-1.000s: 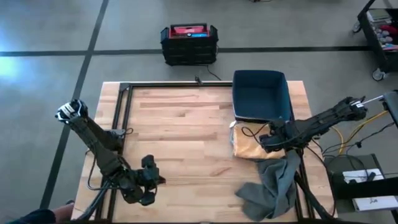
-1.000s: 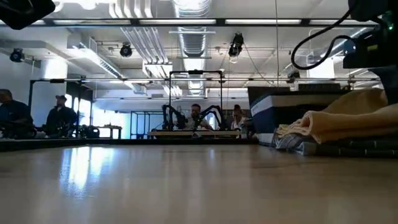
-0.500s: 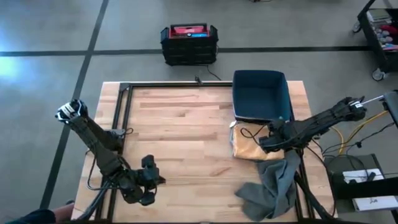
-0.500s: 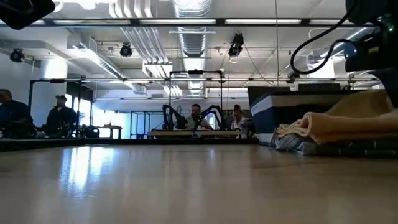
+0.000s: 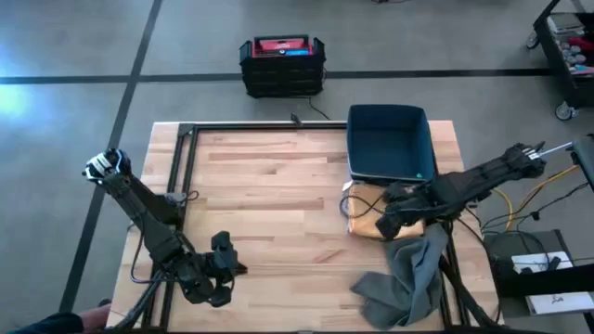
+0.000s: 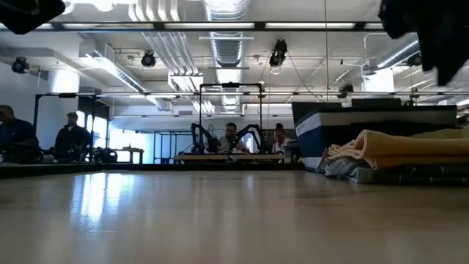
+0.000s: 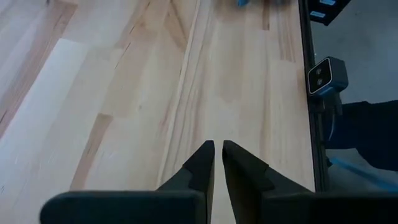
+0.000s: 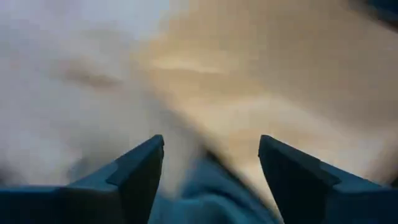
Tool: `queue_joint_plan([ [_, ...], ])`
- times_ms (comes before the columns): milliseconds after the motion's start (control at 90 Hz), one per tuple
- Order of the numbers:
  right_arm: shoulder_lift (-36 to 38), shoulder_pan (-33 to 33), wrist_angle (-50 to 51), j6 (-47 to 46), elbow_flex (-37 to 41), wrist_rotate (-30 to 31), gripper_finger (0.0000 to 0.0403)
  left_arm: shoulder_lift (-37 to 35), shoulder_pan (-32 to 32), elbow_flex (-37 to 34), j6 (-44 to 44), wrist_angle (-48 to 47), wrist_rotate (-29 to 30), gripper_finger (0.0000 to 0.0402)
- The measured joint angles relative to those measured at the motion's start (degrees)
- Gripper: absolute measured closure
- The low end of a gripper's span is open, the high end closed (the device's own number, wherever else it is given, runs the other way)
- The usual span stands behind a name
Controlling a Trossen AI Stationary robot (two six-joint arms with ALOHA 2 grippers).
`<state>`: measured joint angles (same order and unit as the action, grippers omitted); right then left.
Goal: Fold towel
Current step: Fold the gray kitchen towel
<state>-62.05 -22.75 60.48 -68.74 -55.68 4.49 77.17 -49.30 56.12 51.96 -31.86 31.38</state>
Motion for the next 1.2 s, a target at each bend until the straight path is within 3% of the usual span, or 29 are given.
queue_joint_plan([
  [122,-1.9,-6.92,-10.91,2.51,2.06,-1.15,0.0155,0.0,0.0,0.0,-0.26,0.31,0.0,0.0381],
  [389,-17.88,-25.16,-9.96,-6.13,3.97,-11.19,0.0193,0.0,0.0,0.0,-0.45,1.4,0.04,0.0381],
  [544,-29.05,-28.54,-12.57,-7.86,3.55,-12.32,0.0218,0.0,0.0,0.0,-0.48,2.14,0.11,0.0381],
  [744,-40.11,-21.85,-27.84,9.97,-2.83,-8.03,0.0234,0.02,0.0,-0.02,-0.35,3.33,0.13,0.0381],
  [1000,-51.9,-5.21,-28.51,37.66,-20.79,-0.44,0.0249,0.02,0.0,-0.02,-0.24,3.52,0.94,0.0381],
  [1200,-58.52,7.14,-30.49,49.22,-35.02,0.22,0.0259,0.02,0.02,-0.02,0.58,3.54,1.59,0.0381],
])
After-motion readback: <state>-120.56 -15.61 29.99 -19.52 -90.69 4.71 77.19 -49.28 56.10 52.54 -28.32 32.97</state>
